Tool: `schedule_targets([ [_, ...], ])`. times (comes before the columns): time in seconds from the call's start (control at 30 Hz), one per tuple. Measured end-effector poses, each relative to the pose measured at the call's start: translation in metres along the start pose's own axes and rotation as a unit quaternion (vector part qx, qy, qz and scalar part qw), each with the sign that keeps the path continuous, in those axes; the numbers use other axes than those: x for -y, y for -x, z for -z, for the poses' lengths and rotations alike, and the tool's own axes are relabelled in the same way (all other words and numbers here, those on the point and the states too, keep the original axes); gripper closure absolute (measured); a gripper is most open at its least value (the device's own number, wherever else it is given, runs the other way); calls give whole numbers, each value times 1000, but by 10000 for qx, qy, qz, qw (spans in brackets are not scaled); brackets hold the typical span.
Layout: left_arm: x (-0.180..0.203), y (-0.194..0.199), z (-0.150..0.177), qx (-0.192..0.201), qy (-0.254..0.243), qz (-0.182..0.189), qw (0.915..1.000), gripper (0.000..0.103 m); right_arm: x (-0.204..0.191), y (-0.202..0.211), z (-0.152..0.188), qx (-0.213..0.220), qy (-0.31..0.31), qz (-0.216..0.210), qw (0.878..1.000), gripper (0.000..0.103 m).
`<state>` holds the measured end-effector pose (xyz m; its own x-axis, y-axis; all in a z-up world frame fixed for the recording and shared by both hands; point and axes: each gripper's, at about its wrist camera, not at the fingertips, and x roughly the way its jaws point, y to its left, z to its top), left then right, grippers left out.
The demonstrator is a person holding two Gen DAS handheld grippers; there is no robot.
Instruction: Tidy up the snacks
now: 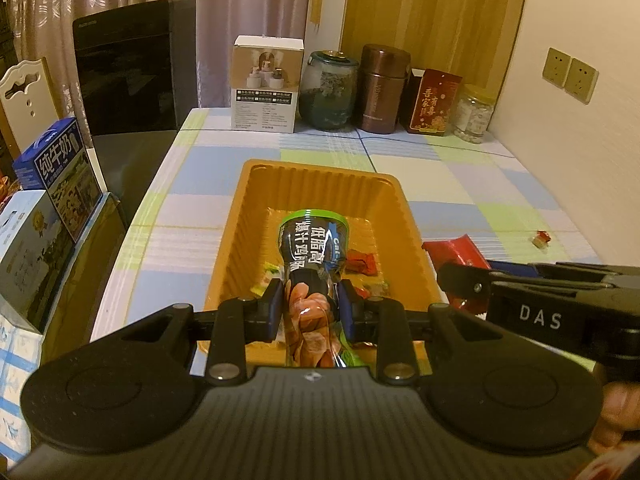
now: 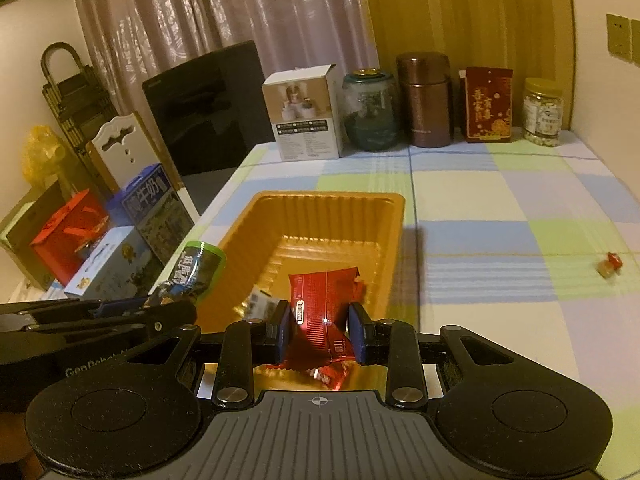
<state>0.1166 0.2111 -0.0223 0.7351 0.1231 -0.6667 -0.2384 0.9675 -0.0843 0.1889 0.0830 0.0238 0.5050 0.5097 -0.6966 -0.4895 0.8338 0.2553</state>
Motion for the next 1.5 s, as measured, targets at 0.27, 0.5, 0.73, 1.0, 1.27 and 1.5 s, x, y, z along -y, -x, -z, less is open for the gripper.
schedule_targets([
  [0.27, -11, -29, -17, -60, -104, -33, 9999, 77, 1, -29, -18, -73, -26, -15, 10000, 72],
  [0.5, -11, -51, -25, -141, -168, -11, 9998, 77, 8, -52, -23, -225, -126, -32, 9997, 72],
  [0.73, -10, -66, -27, -221, -192, 39, 9996, 77, 12, -62, -26, -289, -172, -16, 9994, 72],
  [1.0, -11, -81, -33, -275, -191, 61, 9994, 77, 16, -68, -27, -322, -205, 9, 9993, 72],
  [1.27, -7, -92, -33, -248, -261, 31, 9993, 72, 22, -70, -27, -348, -309, 18, 9989, 72],
  [1.5, -13, -78, -28, -155, -175, -76, 9997, 71, 26, -67, -24, -348, -383, 4, 9987, 72],
])
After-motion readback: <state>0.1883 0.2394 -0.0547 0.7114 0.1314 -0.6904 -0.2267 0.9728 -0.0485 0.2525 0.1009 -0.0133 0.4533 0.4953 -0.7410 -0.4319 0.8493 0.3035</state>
